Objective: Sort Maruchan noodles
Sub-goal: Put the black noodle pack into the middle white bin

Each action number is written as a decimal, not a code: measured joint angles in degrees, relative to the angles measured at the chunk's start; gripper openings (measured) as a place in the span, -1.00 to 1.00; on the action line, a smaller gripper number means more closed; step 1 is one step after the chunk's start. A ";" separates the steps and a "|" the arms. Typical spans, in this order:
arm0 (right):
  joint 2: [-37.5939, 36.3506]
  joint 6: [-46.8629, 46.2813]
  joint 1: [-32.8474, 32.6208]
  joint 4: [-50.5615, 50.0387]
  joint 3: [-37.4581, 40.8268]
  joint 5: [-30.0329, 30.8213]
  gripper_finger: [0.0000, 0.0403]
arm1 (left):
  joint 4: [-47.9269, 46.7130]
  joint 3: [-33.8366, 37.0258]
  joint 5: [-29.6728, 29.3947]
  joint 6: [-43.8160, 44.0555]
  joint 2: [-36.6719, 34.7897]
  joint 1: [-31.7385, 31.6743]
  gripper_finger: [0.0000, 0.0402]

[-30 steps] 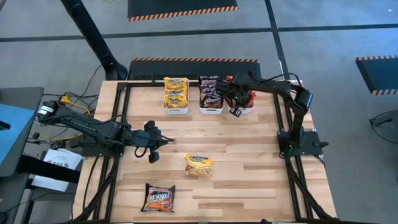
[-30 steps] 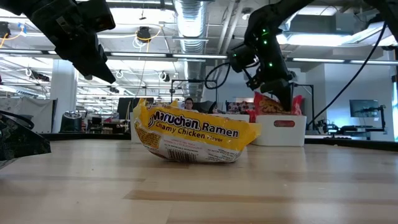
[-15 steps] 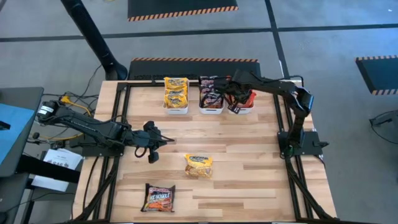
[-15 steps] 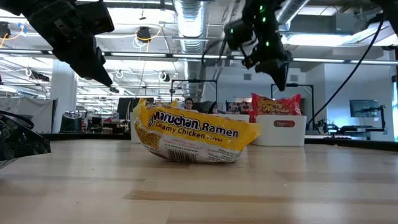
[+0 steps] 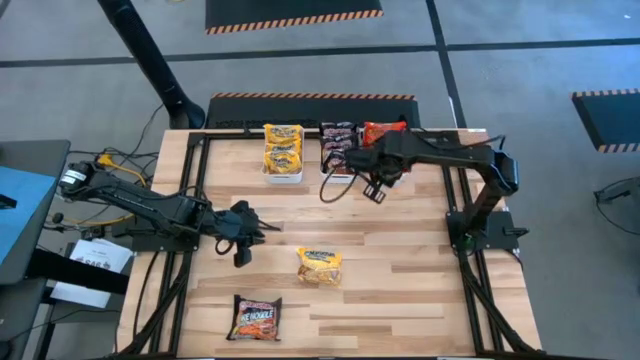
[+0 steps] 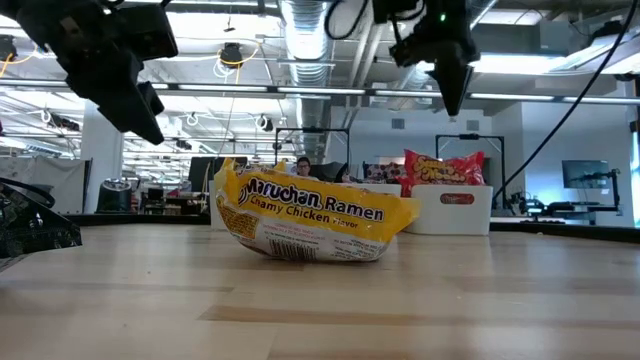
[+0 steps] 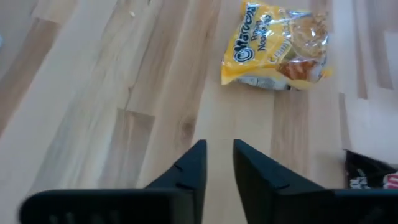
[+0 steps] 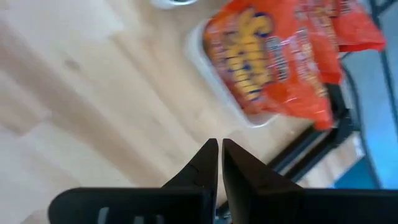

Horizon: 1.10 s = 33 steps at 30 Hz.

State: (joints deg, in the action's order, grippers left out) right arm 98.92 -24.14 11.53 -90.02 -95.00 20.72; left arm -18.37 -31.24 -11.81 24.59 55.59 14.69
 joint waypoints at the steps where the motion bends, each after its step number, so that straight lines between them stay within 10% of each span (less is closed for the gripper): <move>1: -0.37 -1.12 -1.28 0.00 0.00 -0.36 -0.77 | 0.03 0.00 0.26 0.65 0.00 0.01 -0.62; 10: -1.87 -11.63 -15.75 0.02 0.00 -4.45 -0.77 | 10.68 0.00 0.27 3.19 0.00 -0.01 -0.16; 20: -1.37 -25.08 -32.64 0.75 0.02 -4.45 -0.77 | 20.35 -0.02 12.48 8.14 0.00 5.36 -0.15; 33: -1.36 -35.85 -42.33 4.70 0.02 -2.49 -0.77 | 10.05 -12.46 4.91 8.53 0.66 15.29 -0.16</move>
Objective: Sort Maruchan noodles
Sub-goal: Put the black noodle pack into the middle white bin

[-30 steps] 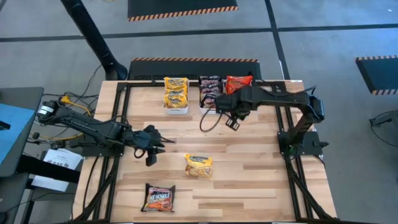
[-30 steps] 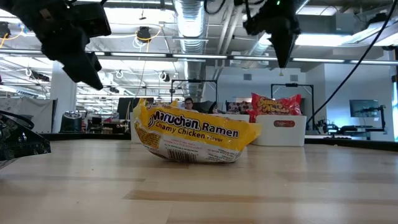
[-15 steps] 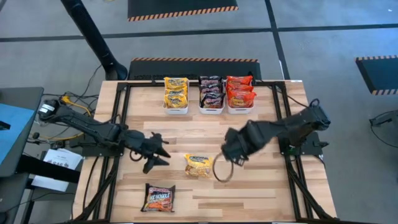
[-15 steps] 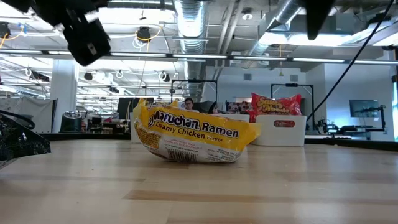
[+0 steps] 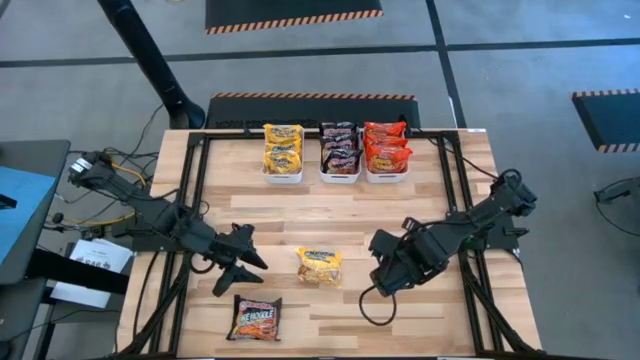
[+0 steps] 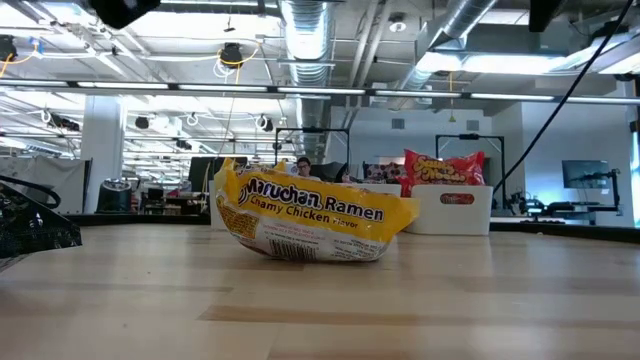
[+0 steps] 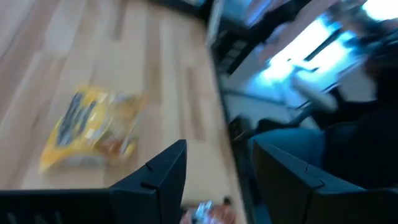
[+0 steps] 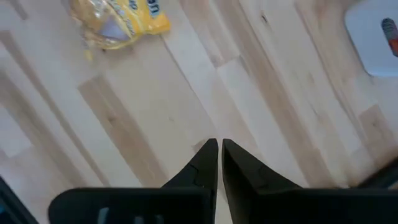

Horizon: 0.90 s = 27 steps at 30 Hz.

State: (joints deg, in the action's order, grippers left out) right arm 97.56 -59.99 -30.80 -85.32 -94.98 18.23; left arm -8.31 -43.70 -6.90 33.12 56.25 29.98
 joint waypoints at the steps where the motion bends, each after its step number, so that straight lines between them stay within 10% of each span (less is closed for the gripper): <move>1: 0.00 -0.01 0.00 0.56 0.00 0.07 -0.77 | -2.68 -1.06 -0.90 1.27 0.58 0.60 -0.16; 9: 0.00 -0.01 0.14 1.87 0.00 0.21 -0.77 | -10.60 -4.92 3.64 13.76 13.63 6.32 -0.16; 27: 0.03 0.34 0.12 3.36 0.00 1.77 -0.77 | -31.99 -23.96 10.27 12.91 42.61 11.27 -0.16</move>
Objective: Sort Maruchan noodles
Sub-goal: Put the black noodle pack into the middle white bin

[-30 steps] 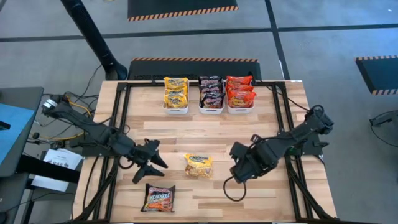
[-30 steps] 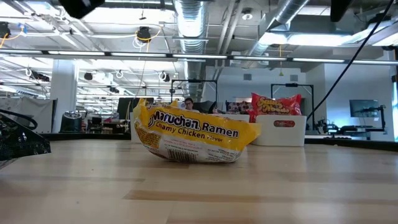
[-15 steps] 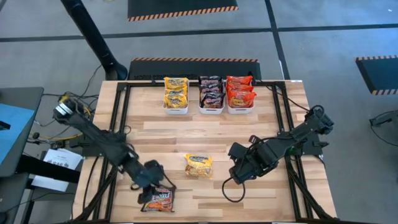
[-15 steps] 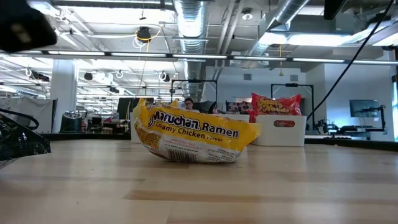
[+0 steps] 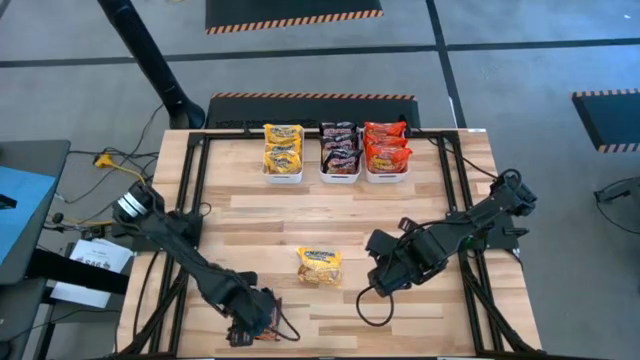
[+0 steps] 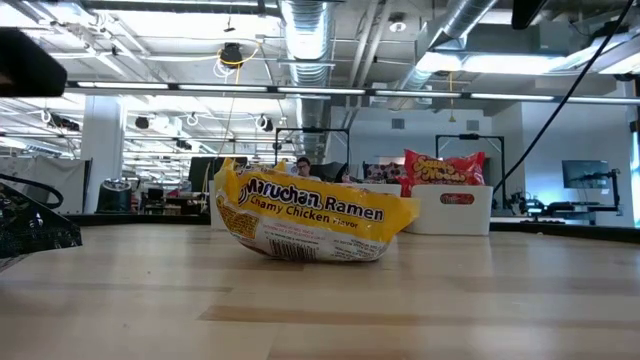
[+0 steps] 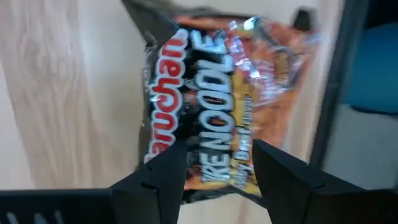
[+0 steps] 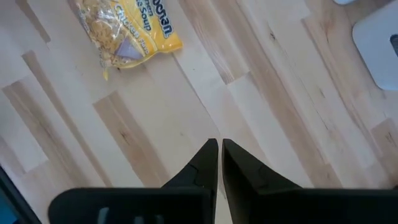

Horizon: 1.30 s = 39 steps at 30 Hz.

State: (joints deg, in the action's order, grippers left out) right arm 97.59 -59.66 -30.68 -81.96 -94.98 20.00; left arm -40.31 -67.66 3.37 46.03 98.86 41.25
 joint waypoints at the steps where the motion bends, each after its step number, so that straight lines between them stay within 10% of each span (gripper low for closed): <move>1: 0.00 0.40 0.01 0.16 0.00 0.14 -0.77 | -0.77 -0.70 -0.07 -0.07 1.24 0.09 -0.16; 18: 0.01 1.66 -0.09 0.34 0.00 1.25 -0.77 | 2.84 -0.49 -5.99 4.24 6.02 1.34 -0.18; 28: 0.40 1.66 -0.07 0.41 0.02 3.35 -0.77 | 4.49 -0.38 -8.37 3.27 6.12 1.56 -0.93; 39: 1.15 2.65 -0.07 1.27 0.07 7.33 -0.78 | 0.98 -3.84 -10.10 -0.10 6.11 1.52 -1.00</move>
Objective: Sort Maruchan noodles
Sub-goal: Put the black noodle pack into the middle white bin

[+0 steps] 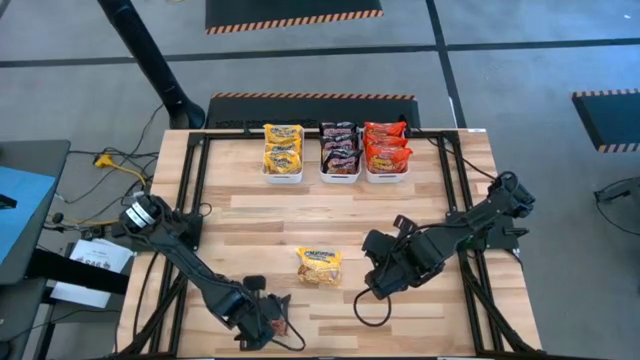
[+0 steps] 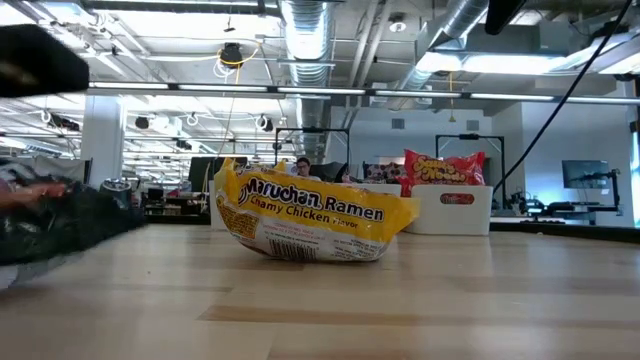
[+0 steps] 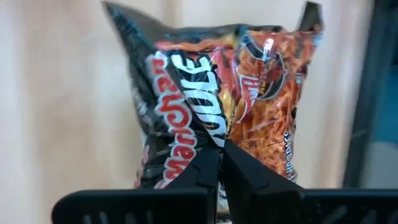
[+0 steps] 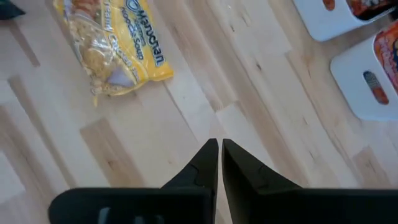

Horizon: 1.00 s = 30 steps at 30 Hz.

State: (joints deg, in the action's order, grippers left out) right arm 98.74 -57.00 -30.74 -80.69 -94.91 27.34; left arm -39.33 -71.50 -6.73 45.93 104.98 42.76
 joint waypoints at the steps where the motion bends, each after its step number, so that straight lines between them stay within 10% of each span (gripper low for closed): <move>1: 0.00 0.32 0.00 -0.20 0.00 0.06 -0.79 | -1.68 -0.84 -0.90 -0.48 -0.24 0.00 -1.00; 21: -0.09 16.30 6.24 0.62 -0.02 -0.44 -0.84 | -25.23 -16.35 -22.50 -12.97 -0.73 -3.05 -1.00; 30: -2.23 35.55 14.43 11.04 -0.07 -15.50 -0.92 | -27.52 -18.74 -33.72 -21.40 -0.82 -4.99 -1.00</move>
State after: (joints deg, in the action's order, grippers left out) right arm 96.50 -21.45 -16.31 -69.65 -94.99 11.83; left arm -66.85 -90.24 -40.45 24.53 104.16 37.77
